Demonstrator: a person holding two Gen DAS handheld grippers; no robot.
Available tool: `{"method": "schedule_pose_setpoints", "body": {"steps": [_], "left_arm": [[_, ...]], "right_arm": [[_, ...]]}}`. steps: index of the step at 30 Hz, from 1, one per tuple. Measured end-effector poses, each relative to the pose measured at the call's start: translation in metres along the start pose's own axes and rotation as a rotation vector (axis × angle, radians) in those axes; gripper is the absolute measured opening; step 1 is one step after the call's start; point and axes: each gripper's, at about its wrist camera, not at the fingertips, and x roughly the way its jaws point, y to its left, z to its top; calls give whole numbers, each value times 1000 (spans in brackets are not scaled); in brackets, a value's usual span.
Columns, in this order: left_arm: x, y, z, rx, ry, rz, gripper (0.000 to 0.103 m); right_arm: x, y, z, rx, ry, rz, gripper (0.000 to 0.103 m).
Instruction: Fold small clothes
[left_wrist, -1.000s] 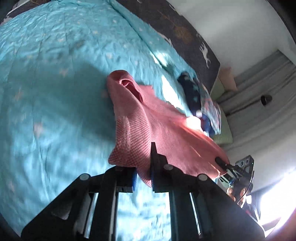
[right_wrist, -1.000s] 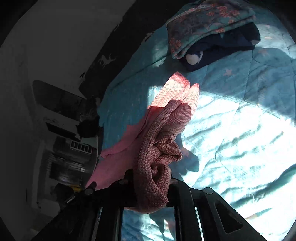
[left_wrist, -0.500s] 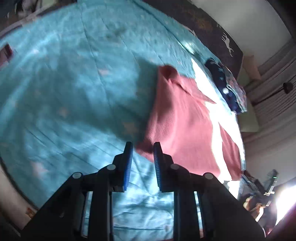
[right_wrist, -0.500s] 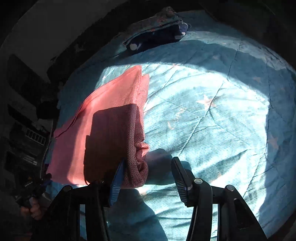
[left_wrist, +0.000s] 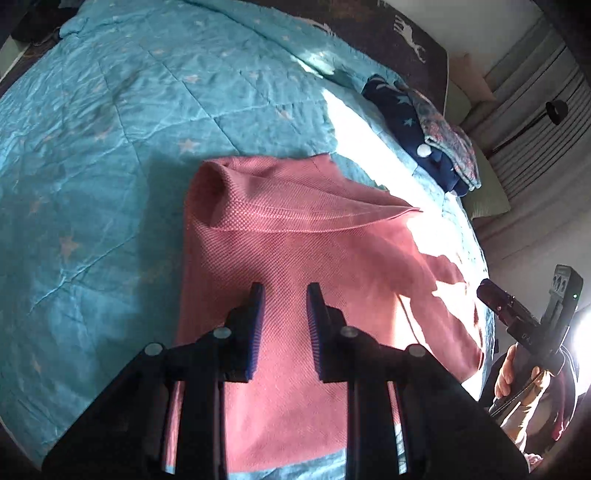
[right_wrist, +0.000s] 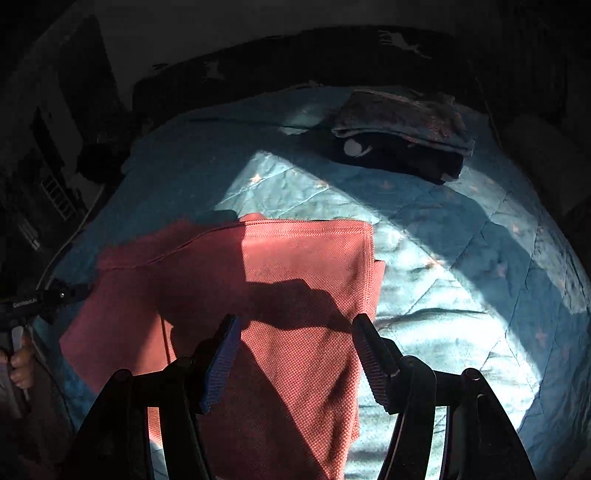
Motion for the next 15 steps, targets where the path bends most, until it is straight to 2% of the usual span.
{"method": "schedule_pose_setpoints", "body": {"steps": [2, 6, 9, 15], "left_arm": [[12, 1, 9, 5, 24, 8, 23], [16, -5, 31, 39, 7, 21, 24], [20, -8, 52, 61, -19, 50, 31], [32, 4, 90, -1, -37, 76, 33]], "right_arm": [[15, -1, 5, -5, 20, 6, 64], [37, -5, 7, 6, 62, -2, 68], [54, -10, 15, 1, 81, -21, 68], [75, -15, 32, -33, 98, -82, 68]]}}
